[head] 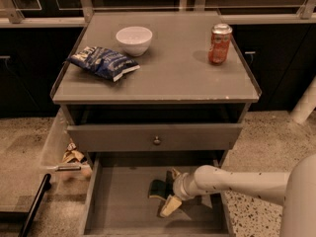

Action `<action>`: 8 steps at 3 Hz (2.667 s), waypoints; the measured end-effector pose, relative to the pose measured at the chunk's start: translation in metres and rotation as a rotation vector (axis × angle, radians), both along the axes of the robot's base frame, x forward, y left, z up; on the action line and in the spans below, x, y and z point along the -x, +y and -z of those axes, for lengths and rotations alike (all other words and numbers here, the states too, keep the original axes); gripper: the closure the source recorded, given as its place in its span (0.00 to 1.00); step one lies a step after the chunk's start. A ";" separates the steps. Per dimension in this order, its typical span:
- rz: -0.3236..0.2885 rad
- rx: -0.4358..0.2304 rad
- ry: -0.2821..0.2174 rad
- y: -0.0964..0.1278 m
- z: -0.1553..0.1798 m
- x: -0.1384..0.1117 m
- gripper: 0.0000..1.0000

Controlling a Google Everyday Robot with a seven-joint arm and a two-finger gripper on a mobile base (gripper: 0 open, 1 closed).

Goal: Pick sponge from middle drawer and place on counter

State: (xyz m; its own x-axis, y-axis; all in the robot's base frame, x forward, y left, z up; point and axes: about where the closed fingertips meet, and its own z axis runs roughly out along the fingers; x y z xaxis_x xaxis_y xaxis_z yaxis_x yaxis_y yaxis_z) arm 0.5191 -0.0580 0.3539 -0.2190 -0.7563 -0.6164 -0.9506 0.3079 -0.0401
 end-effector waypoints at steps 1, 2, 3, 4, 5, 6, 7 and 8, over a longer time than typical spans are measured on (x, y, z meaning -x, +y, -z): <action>0.000 0.000 0.000 0.000 0.000 0.000 0.06; 0.000 0.000 0.000 0.000 0.000 0.000 0.25; 0.000 0.000 0.000 0.000 0.000 0.000 0.48; 0.000 0.000 0.000 0.000 0.000 0.000 0.71; 0.000 0.000 0.000 0.000 0.000 0.000 0.94; 0.000 0.000 0.000 0.000 0.000 0.000 1.00; -0.006 -0.027 0.011 -0.006 -0.010 0.008 1.00; -0.030 -0.058 0.000 -0.013 -0.050 0.024 1.00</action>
Offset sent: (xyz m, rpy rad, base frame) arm 0.0000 0.0000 0.0000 0.0000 0.0000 0.0000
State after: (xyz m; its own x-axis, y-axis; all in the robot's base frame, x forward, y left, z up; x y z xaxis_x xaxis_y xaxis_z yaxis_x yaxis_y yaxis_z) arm 0.4949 -0.0708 0.4042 -0.1970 -0.7254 -0.6595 -0.9594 0.2811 -0.0225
